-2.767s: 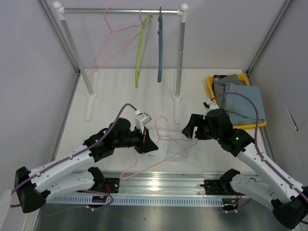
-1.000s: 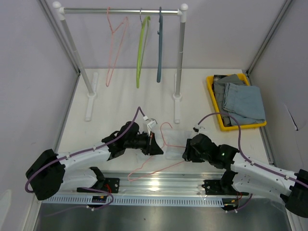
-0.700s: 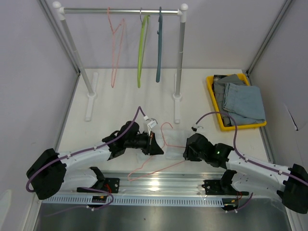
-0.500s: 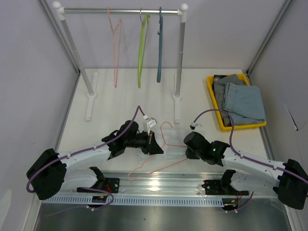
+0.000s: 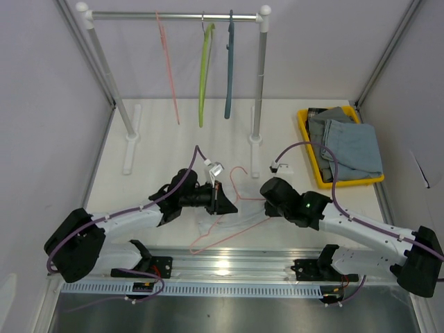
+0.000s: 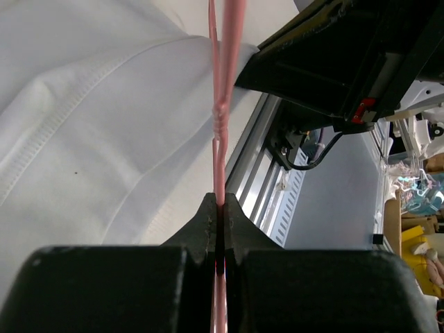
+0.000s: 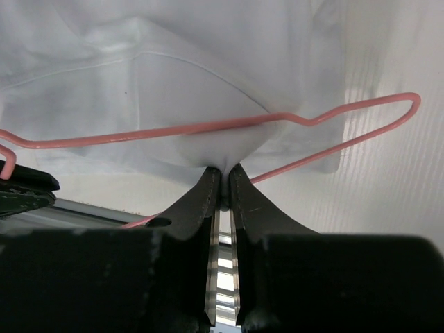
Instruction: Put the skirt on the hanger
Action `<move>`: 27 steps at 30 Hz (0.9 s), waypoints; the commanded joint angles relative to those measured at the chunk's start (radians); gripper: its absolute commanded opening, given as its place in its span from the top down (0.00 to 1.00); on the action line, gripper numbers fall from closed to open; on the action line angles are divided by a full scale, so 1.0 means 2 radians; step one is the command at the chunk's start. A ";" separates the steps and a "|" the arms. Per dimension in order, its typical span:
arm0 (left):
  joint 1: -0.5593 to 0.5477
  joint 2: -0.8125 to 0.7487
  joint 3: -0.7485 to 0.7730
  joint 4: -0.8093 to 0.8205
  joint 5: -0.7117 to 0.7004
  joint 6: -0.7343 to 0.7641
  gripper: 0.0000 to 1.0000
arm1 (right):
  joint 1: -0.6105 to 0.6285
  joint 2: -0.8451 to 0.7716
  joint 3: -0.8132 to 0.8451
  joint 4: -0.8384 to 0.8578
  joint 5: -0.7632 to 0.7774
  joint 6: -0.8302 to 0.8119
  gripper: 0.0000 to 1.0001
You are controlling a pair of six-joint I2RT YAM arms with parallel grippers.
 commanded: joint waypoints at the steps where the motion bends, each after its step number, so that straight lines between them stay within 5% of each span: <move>1: 0.009 0.011 0.006 0.042 0.004 -0.010 1.00 | 0.000 -0.006 0.020 -0.017 0.030 -0.004 0.94; 27: 0.022 0.098 -0.023 0.170 -0.060 0.061 1.00 | -0.166 -0.112 0.007 -0.062 -0.067 -0.045 0.96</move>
